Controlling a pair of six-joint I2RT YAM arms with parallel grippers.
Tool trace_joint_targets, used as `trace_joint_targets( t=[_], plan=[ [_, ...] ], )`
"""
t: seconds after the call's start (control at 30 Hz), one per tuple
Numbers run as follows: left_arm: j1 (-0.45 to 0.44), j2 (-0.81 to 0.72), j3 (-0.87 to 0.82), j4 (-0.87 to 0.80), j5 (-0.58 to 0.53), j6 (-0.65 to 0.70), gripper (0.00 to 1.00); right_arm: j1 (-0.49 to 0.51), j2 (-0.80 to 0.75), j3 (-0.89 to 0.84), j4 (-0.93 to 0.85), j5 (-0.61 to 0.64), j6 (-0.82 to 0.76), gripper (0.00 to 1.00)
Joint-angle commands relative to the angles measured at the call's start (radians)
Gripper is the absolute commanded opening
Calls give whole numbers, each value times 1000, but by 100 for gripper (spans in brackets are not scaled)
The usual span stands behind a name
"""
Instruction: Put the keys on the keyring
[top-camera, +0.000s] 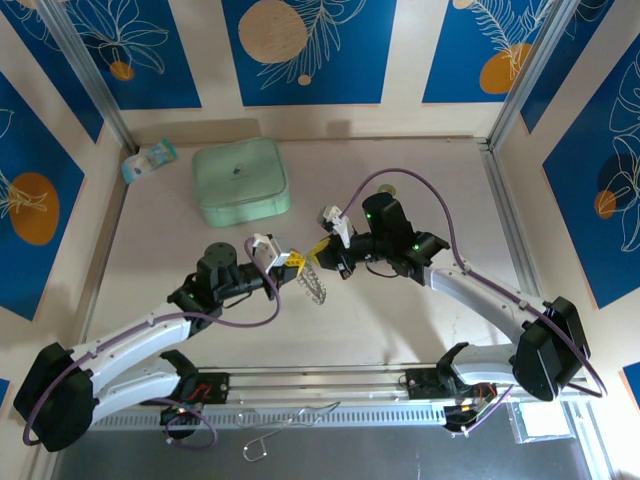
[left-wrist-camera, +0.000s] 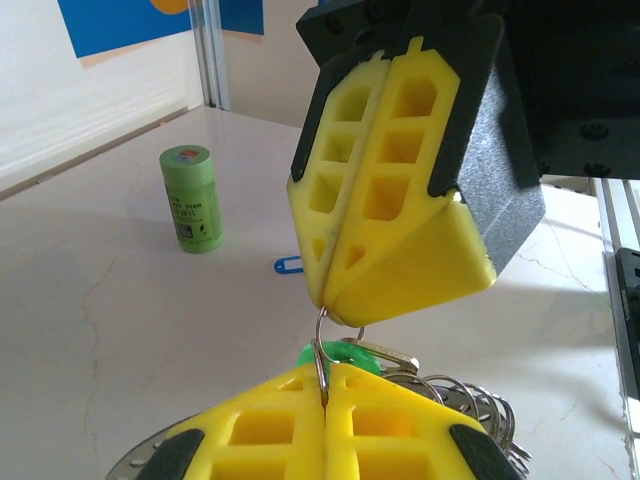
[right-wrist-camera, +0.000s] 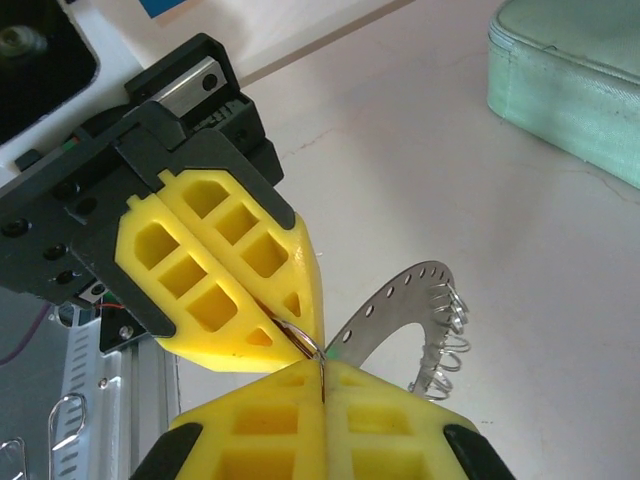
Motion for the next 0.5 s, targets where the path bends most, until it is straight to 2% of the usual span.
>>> trace_joint_targets(
  t=[0.0, 0.47],
  plan=[
    [-11, -22, -6, 76, 44, 24, 0, -7, 17, 38, 3, 66, 49, 0],
    [-16, -69, -12, 58, -41, 107, 0, -9, 56, 61, -45, 32, 111, 0]
  ],
)
